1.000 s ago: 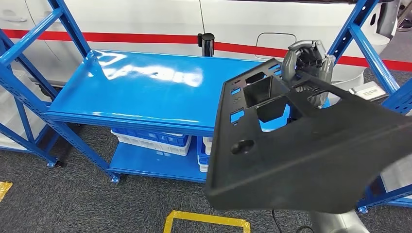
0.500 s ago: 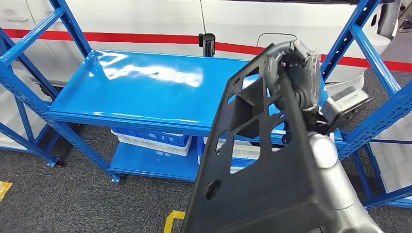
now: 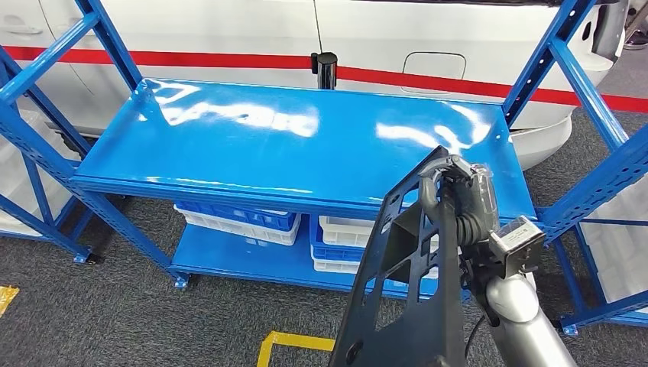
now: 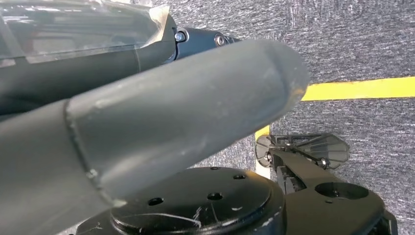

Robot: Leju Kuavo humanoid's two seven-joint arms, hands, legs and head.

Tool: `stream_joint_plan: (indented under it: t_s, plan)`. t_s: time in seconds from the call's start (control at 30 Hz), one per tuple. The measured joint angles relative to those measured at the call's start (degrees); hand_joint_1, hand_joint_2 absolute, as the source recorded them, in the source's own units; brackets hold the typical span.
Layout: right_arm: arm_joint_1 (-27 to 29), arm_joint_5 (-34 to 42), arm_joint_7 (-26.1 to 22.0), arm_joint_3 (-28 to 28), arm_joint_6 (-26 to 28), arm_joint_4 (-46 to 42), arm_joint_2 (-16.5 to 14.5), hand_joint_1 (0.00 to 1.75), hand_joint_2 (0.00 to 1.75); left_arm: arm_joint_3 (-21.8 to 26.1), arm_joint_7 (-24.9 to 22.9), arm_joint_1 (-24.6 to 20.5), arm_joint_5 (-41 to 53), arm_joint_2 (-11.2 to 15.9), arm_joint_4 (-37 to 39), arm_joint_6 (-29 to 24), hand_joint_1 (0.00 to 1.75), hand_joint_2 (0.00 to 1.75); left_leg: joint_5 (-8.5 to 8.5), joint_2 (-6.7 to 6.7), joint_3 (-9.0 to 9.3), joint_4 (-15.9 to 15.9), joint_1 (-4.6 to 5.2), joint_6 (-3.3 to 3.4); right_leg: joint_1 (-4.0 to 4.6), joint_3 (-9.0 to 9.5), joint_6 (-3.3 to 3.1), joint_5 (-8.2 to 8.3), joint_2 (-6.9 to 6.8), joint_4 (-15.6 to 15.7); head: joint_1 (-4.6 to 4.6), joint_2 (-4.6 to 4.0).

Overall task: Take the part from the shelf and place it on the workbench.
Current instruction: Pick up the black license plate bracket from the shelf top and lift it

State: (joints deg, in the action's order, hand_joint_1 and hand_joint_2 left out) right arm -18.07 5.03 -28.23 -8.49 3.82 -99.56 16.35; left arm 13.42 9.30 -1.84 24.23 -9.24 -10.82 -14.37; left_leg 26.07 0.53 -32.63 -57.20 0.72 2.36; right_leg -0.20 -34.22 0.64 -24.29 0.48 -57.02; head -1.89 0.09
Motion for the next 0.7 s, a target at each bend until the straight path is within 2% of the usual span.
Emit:
stream_joint_plan:
  t_s: [0.37,0.7]
  plan:
    - [9.07,-2.42,-0.03,3.77,-1.40,-3.16,1.16,1.75,1.75,2.74,-2.55,0.02,-1.76,0.25,0.00,-1.60,0.00,0.00,0.03,0.00,0.01,0.01,0.00,0.01,0.00,0.00,0.00,-0.04,-0.01,0.01,-0.02,-0.01]
    - [17.10,-0.49,2.01,11.61,-3.96,-7.95,3.33,1.75,1.75,6.60,-7.14,0.08,-3.00,1.54,-0.01,-6.72,0.00,0.00,0.10,0.01,-0.01,0.01,0.07,0.03,-0.01,0.03,0.03,-0.06,0.00,0.01,-0.01,-0.01]
